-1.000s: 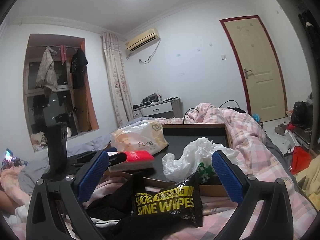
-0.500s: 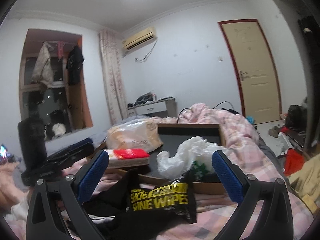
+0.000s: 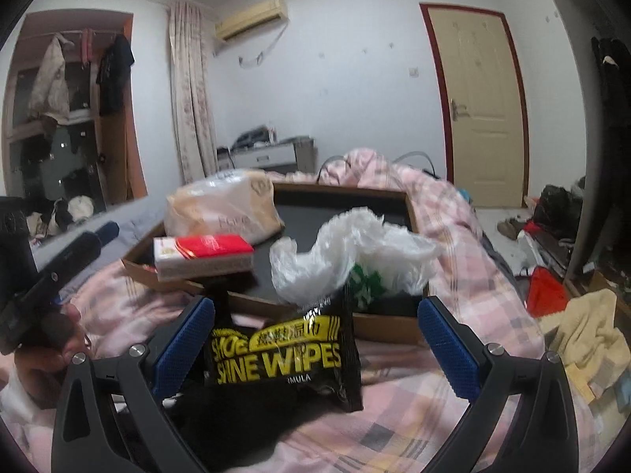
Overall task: Organize soft objects
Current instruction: 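Carry the black WIPES pack over the tray with the right gripper, then lower the wipes pack into the tray and open the right gripper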
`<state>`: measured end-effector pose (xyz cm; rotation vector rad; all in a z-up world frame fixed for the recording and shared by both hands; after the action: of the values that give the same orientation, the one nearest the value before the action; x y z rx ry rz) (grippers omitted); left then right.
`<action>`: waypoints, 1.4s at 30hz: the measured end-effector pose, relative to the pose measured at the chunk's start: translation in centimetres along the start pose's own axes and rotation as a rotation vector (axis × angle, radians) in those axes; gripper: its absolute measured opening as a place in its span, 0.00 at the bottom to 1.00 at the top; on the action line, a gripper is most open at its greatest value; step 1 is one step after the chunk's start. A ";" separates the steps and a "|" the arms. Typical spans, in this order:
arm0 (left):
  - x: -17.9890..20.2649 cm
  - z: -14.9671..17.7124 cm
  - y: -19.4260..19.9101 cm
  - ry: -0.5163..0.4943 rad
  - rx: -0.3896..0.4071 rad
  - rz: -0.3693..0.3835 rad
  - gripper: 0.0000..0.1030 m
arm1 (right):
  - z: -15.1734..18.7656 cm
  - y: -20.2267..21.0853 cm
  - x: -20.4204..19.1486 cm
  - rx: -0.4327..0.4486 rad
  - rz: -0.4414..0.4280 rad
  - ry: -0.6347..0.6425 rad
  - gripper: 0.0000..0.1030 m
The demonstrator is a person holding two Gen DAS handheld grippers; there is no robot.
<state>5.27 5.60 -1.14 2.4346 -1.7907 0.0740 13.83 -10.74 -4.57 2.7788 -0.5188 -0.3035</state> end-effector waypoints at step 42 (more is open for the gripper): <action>-1.7 0.5 -1.1 0.082 -0.051 -0.030 1.00 | -1.0 -2.1 -0.5 -0.128 -0.036 0.033 0.69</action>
<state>5.76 7.48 -1.93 2.3857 -1.7005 0.1220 14.25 -8.44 -4.21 2.6665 -0.4266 -0.2875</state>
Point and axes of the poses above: each gripper's, at about its wrist camera, not at the fingertips, and y roughly against the way its jaws point, x to its right, z to its underside, the point moved 3 cm from there along -y, roughly the way its jaws point, and after that the axes turned 5 degrees about -z, right-handed, at the moved point
